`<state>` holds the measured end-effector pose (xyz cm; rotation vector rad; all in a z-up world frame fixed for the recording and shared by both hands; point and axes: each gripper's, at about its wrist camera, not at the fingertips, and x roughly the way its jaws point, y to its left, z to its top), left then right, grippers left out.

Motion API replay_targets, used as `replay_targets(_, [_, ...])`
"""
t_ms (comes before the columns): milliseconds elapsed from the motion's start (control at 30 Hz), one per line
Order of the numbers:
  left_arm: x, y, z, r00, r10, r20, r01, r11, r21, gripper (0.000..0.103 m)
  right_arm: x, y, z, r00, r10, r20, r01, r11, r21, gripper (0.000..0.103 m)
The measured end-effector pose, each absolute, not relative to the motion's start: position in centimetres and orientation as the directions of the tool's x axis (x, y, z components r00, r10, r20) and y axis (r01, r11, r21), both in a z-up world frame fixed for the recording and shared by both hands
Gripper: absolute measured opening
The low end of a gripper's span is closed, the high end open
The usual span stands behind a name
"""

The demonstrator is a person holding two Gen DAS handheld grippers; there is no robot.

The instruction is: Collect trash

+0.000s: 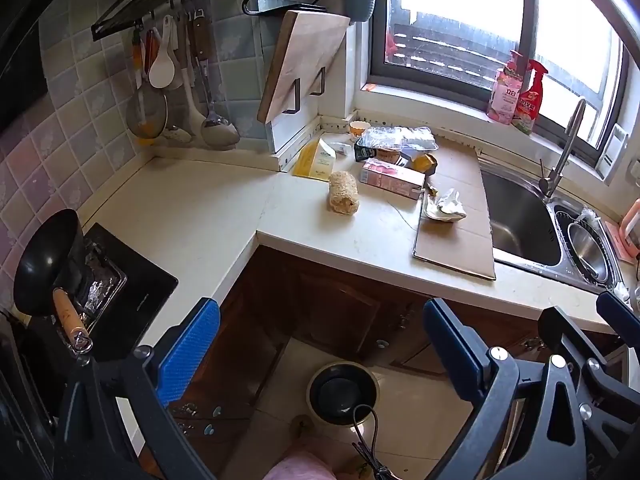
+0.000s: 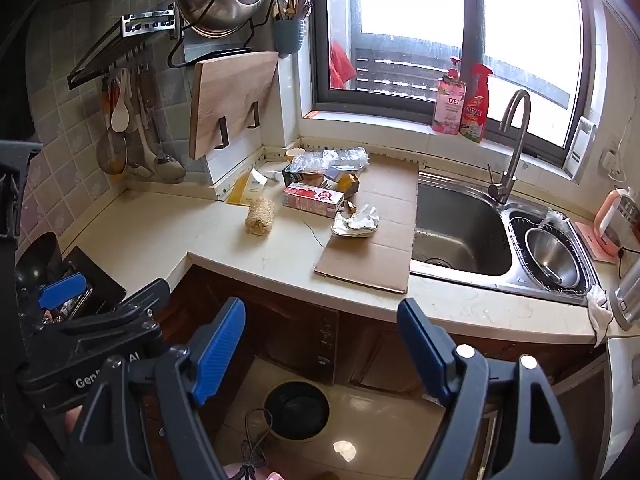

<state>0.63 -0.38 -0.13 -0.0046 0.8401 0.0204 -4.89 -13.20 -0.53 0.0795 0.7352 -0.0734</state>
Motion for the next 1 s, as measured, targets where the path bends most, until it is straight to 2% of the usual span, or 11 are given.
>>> replay_targets(1000, [-0.2, -1.5, 0.6, 0.690, -0.004, -0.724, 0.007, 1.000, 0.001, 0.099, -5.7, -14.3, 0.1, 0.760, -0.049, -0.648, 0.115, 0.992, 0.060, 0.079])
